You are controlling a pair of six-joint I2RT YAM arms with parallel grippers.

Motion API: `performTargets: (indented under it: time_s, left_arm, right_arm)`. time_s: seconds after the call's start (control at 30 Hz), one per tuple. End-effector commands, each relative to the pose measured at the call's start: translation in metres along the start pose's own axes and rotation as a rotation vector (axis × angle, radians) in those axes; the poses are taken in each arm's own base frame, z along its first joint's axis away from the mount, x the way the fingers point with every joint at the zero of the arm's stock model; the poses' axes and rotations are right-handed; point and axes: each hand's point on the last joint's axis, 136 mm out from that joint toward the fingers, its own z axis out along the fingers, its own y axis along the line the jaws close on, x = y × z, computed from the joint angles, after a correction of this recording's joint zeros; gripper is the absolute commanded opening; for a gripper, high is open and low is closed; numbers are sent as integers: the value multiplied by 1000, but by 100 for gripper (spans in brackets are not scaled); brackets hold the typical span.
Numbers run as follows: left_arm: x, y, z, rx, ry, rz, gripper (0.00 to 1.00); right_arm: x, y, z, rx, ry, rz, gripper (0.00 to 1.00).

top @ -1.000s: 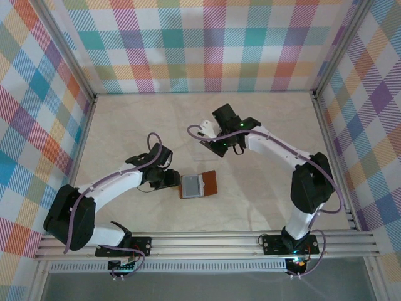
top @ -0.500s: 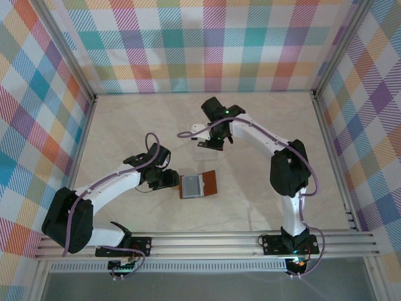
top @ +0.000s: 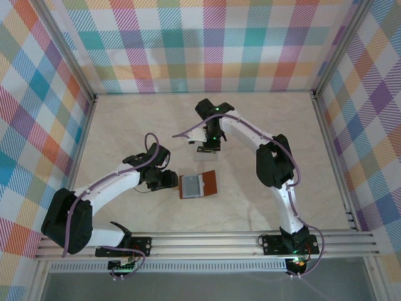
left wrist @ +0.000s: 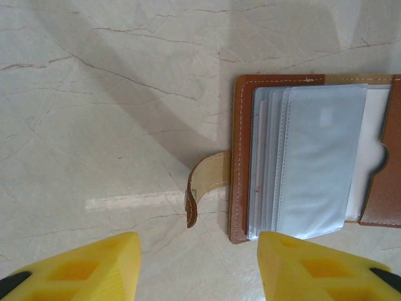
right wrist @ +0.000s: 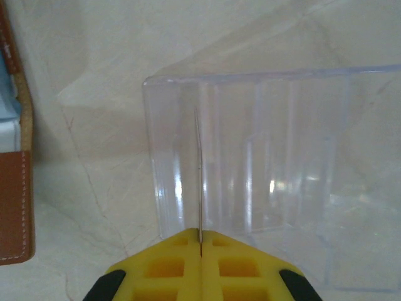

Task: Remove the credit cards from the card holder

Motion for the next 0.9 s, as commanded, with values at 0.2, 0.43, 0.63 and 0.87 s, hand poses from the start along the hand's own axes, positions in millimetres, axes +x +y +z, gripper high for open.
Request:
performTargets:
  time_s: [0.2,0.43,0.63,0.87]
  left_arm:
    - [-8,6,-9,-19,-29,-6,52]
    - [-9,9,-6,-31,-27,-12,52]
    - [-13,7,-1,-27,-20,-16,52]
    - [-19,2,3,-13,-24,-13,52]
  right_arm:
    - [-1,25,8,-131,5,-39,2]
    - [-8,-8,13,18,25,-38,24]
    - [-13,-30,-12,148,2,-6,29]
    - [-11,-38,-26,221,7,-2,35]
